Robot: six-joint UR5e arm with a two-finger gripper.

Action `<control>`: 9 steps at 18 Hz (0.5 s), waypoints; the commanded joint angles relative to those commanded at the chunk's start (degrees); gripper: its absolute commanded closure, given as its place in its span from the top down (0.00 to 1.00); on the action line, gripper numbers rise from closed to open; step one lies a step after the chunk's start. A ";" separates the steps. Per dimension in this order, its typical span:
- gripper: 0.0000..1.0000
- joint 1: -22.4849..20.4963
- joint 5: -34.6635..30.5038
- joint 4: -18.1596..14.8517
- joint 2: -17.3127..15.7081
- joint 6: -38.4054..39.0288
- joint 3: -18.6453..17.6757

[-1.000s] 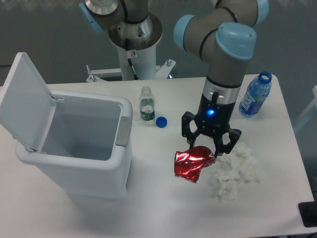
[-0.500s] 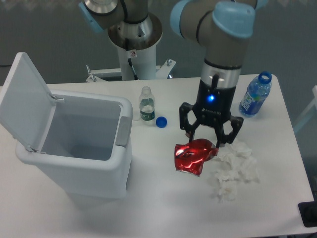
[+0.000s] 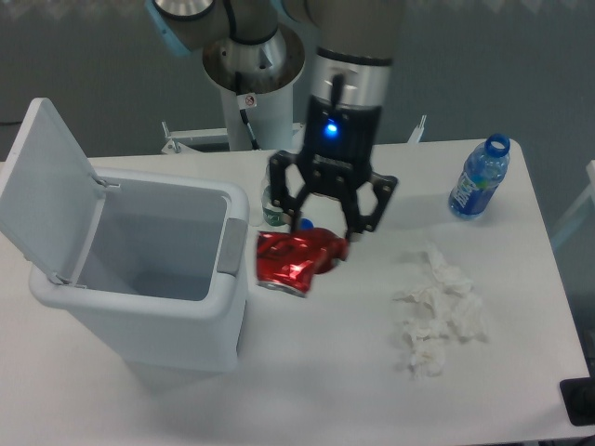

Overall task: Place the cans in the trash can
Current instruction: 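Carry the red can toward the open white bin and lower it inside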

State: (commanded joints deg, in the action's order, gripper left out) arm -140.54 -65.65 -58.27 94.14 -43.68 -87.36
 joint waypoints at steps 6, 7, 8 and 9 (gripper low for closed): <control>0.55 2.20 -0.18 -3.69 -2.90 0.09 -2.28; 0.55 2.46 -0.09 -3.78 -3.43 0.09 -3.16; 0.55 3.25 -0.26 -3.78 -3.52 0.09 -4.12; 0.55 3.87 -0.18 -3.78 -3.78 0.09 -5.00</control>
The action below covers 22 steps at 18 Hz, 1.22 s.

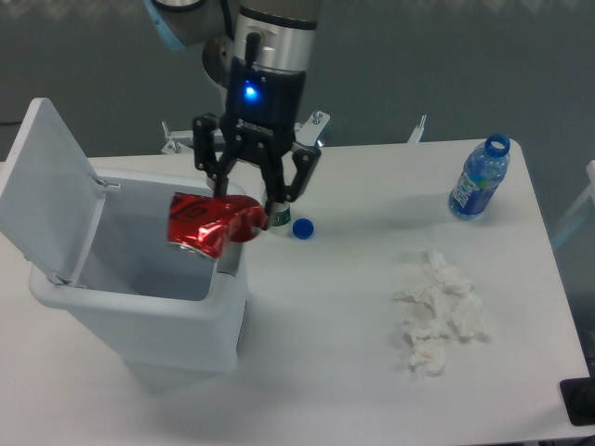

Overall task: Place the cans in the trash can
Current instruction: 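Carry the red can toward the open white bin and lower it inside, then open the gripper to release the red can into the bin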

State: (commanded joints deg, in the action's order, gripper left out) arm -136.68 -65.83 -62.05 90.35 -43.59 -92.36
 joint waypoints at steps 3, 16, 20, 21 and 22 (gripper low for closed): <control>0.55 1.50 -0.09 -0.26 -0.27 0.09 -0.80; 0.55 4.05 0.18 -2.02 0.70 0.09 -2.56; 0.56 4.14 0.18 -1.76 0.61 0.09 -4.14; 0.56 4.14 0.09 -1.76 0.70 0.09 -4.23; 0.56 4.22 0.09 -1.76 0.70 0.09 -4.40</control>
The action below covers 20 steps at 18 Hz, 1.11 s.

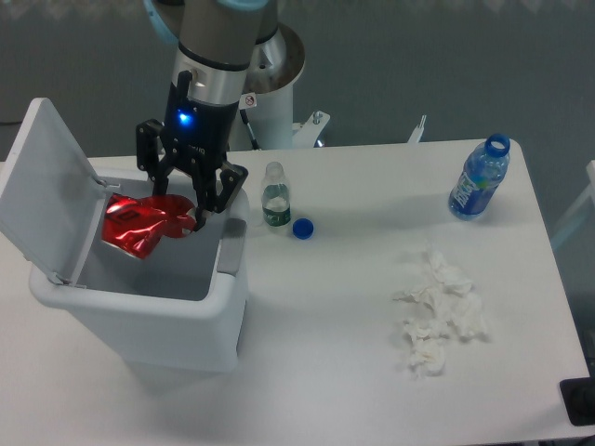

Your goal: Place the cans in the trash can

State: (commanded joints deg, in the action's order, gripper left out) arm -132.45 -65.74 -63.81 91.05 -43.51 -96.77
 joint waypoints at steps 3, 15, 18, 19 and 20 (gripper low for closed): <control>0.56 0.18 -0.09 0.26 0.44 0.00 0.00; 0.61 1.49 0.00 0.70 2.02 -0.09 0.00; 0.65 1.50 0.00 0.79 2.11 -0.17 0.00; 0.66 1.50 0.00 0.70 2.11 -0.18 0.00; 0.71 1.50 0.00 0.70 2.20 -0.26 0.00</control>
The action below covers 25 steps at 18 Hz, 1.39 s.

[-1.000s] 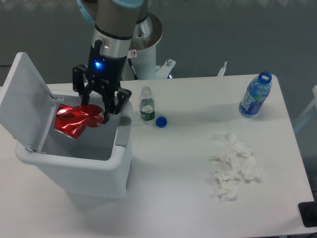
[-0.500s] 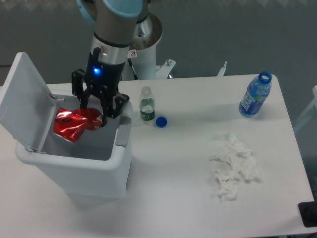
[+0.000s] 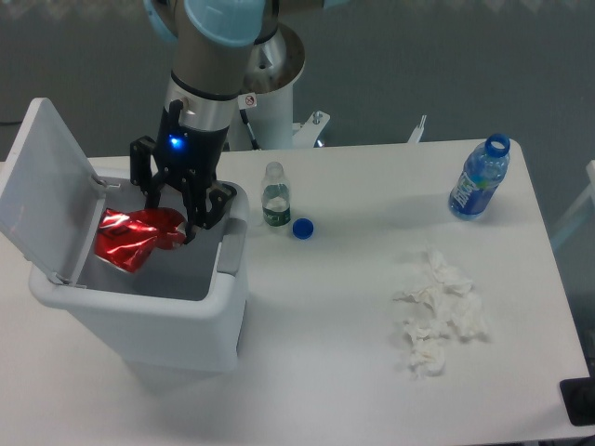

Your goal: Place the cans in the trash can

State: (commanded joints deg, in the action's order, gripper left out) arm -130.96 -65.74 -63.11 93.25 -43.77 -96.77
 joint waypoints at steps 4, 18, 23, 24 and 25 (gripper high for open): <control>0.75 0.00 0.00 0.00 0.00 -0.09 0.09; 1.00 -5.53 0.09 -0.18 -2.72 -0.18 4.39; 1.00 -11.06 0.35 0.26 -2.29 0.08 4.66; 1.00 -11.86 0.44 0.35 -2.28 0.00 4.83; 1.00 -11.95 0.35 0.61 -2.11 -0.52 5.01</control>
State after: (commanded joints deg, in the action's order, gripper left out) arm -142.91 -65.39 -62.49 91.14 -44.29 -91.76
